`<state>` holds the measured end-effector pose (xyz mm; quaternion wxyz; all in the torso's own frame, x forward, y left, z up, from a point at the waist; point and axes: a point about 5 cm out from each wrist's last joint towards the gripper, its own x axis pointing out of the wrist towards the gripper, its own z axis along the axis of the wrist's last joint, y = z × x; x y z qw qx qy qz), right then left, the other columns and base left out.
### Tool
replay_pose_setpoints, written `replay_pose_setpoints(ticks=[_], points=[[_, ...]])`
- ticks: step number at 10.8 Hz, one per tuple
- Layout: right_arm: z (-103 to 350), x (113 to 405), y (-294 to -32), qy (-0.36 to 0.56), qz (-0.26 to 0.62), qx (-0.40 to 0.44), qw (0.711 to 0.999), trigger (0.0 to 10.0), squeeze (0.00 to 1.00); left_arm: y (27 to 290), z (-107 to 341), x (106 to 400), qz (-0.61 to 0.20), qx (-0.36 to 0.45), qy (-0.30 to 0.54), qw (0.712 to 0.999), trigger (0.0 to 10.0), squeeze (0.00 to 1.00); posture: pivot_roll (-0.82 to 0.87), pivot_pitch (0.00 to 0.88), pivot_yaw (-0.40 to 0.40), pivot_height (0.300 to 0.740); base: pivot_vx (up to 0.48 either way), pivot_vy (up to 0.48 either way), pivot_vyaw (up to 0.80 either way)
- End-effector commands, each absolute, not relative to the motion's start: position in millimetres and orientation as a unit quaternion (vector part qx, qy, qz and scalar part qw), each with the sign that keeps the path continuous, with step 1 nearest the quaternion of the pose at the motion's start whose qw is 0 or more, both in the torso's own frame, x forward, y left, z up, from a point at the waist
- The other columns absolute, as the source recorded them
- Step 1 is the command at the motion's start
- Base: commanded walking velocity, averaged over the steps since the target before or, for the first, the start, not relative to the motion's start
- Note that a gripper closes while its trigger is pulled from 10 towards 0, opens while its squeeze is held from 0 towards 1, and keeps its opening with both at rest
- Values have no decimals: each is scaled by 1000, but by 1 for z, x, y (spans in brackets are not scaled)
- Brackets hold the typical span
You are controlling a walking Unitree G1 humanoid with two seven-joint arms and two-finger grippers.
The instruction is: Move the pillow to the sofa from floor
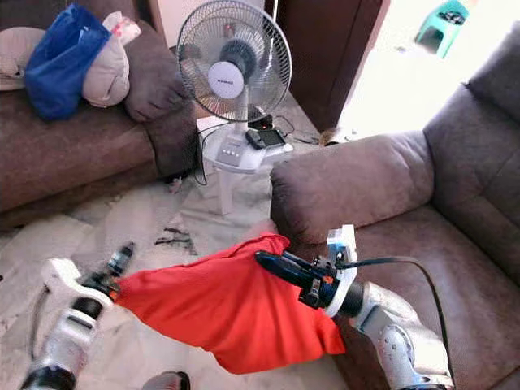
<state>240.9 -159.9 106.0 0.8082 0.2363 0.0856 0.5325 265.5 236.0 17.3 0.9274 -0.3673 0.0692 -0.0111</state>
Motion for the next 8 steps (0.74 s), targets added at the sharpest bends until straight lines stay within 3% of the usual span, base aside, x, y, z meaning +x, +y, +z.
replay_pose_setpoints(ticks=[1,8], points=[[132,245,-161,21,549,225,805,10000,0,233,17,261,-24,-369,72,926,10000,0,91,91,-87,740,0,0,0],[129,248,-158,27,545,223,808,10000,0,230,7,228,20,-377,89,922,10000,0,94,87,-83,740,0,0,0]])
